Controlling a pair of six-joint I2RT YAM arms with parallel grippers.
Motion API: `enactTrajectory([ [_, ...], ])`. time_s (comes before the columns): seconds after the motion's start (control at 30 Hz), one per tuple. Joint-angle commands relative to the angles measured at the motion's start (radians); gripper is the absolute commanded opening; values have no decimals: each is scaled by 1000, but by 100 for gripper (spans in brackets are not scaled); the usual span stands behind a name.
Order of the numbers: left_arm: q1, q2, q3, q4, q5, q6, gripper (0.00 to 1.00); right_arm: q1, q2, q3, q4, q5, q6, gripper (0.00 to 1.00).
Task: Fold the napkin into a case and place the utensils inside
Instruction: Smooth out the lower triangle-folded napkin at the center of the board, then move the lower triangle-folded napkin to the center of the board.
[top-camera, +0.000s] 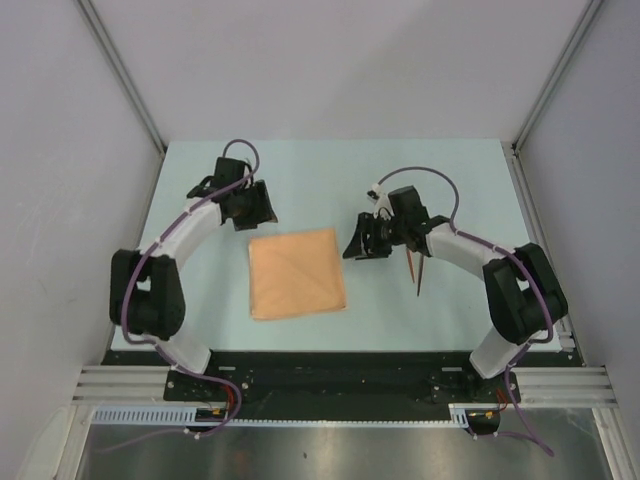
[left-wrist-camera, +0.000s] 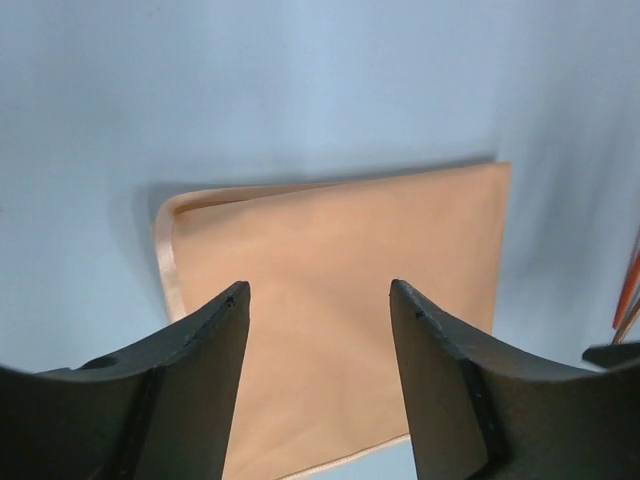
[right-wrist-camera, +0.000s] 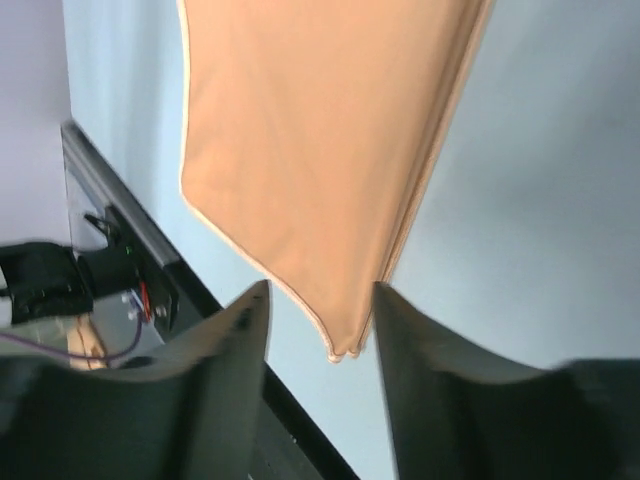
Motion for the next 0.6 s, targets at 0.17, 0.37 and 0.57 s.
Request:
enactTrajectory([
  [0.17,13,-206,-84,-76,-129,79,71,36,-58,90,-220,238,-72,70],
  [0.37,96,-163,-103,-41,102,29,69,200,-54,75,-214,325,1,74],
  [0.57,94,-270,-233,18,126,-5,69,230,-81,-97,-79,341,92,80],
])
